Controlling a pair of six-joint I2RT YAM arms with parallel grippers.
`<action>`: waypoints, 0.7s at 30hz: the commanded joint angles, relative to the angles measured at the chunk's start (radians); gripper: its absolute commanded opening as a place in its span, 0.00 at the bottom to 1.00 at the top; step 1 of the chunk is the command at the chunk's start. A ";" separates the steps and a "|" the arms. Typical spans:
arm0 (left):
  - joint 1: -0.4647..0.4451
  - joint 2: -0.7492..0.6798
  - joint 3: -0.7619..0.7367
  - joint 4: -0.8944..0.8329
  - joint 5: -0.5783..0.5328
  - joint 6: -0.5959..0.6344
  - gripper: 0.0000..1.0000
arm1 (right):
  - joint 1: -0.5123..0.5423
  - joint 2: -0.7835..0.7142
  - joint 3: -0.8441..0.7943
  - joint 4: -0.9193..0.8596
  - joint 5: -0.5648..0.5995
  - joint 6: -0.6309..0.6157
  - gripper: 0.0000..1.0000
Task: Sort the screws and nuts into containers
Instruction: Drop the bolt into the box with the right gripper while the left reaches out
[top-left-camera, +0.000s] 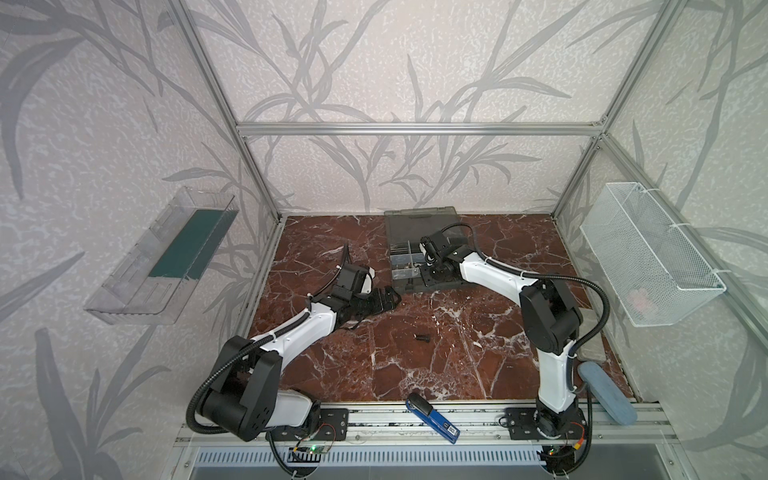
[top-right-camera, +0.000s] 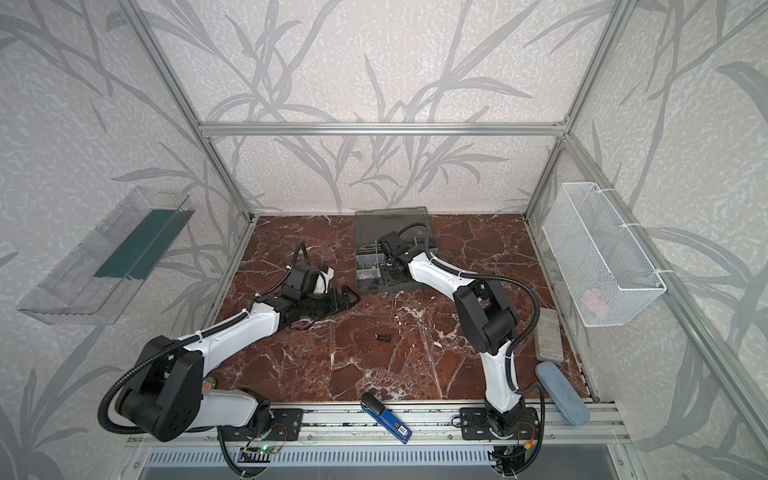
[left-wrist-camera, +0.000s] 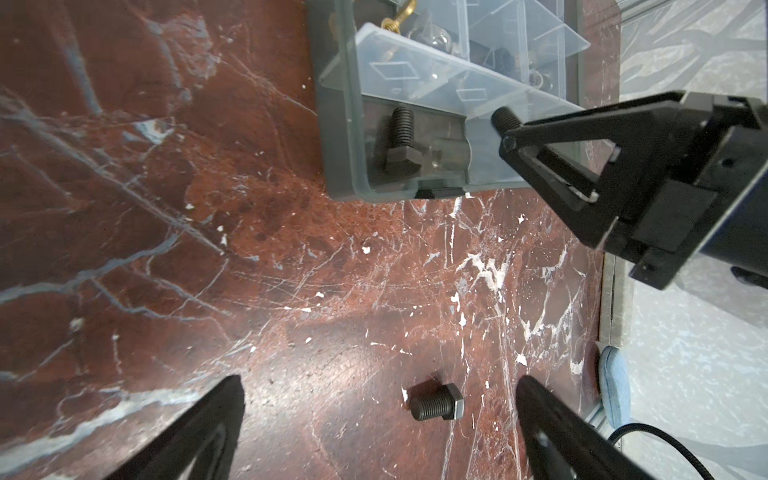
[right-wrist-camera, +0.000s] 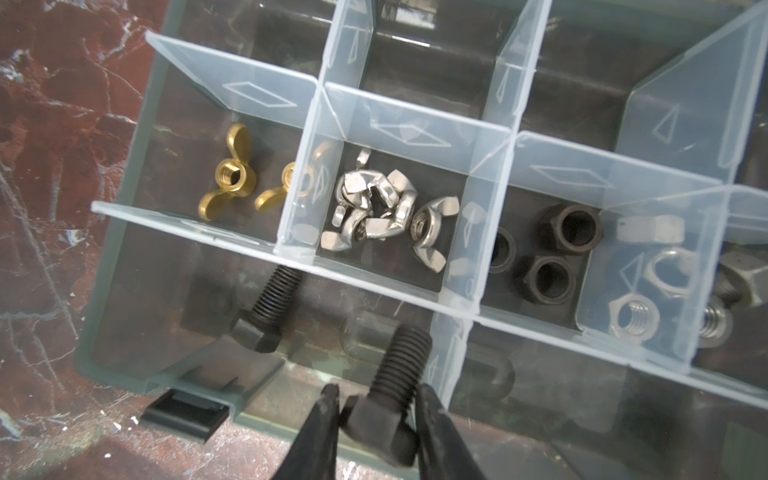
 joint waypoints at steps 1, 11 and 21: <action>-0.030 0.029 0.057 0.000 0.017 0.083 0.99 | -0.003 0.005 0.042 -0.016 -0.001 -0.016 0.50; -0.079 0.107 0.124 -0.006 0.041 0.203 1.00 | -0.035 -0.100 0.001 -0.028 -0.061 -0.012 0.59; -0.173 0.169 0.172 0.014 0.063 0.384 0.99 | -0.184 -0.376 -0.252 0.001 -0.238 0.056 0.60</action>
